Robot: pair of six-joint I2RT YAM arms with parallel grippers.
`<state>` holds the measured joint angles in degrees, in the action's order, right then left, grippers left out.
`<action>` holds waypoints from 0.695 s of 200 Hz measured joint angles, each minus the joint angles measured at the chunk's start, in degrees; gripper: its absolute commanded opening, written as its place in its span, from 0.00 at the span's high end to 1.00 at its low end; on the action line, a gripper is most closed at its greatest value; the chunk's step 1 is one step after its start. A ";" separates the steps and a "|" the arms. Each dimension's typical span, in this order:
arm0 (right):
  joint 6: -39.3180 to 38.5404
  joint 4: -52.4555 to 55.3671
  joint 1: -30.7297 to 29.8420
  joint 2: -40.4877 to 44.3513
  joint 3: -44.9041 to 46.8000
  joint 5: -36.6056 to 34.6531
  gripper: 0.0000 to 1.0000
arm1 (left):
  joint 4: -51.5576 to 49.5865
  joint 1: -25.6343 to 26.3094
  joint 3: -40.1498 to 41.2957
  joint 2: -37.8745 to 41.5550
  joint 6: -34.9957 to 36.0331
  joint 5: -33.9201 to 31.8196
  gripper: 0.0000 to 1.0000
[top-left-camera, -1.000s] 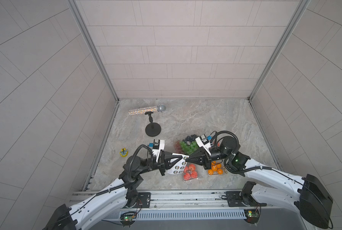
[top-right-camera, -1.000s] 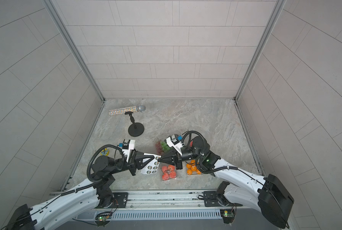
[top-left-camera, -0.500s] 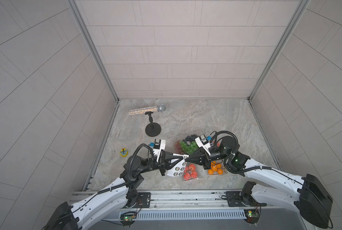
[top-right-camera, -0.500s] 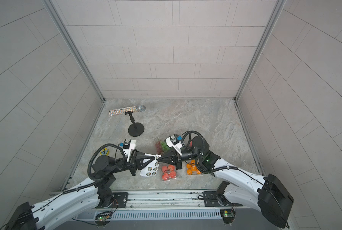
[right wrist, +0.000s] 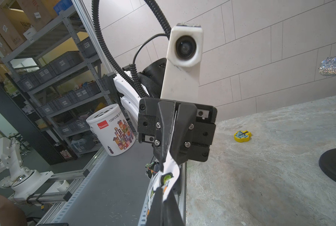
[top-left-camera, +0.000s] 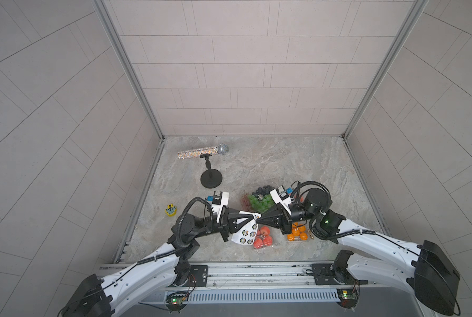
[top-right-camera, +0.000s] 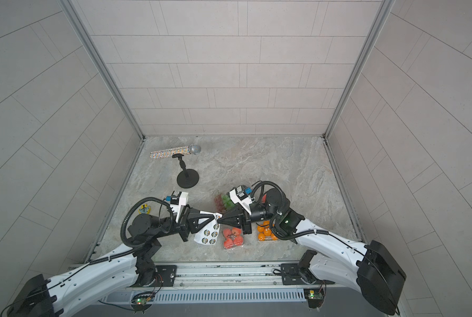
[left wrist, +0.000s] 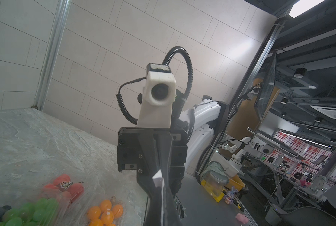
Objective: Label fruit boxes
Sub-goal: Adjust the label sticker.
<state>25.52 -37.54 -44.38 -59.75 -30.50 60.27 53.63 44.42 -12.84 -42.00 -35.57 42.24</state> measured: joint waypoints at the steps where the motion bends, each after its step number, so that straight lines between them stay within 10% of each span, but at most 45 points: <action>1: 0.02 -0.02 0.00 0.02 0.00 0.00 1.00 | 0.02 0.00 0.00 0.00 0.00 0.00 1.00; 104: -0.33 -0.81 -0.66 1.01 0.04 0.33 1.00 | -0.07 0.00 0.00 0.39 0.07 -0.31 1.00; 119: -1.05 0.81 -0.68 1.55 0.04 -0.17 0.77 | -0.61 0.00 0.02 0.85 0.07 -0.28 1.00; 139: -1.38 1.70 -0.68 1.73 0.04 -0.96 0.71 | -1.40 0.00 0.02 1.95 0.26 -0.28 1.00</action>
<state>24.14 -35.83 -45.06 -58.02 -30.46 59.31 52.23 44.42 -12.82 -40.05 -35.31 41.95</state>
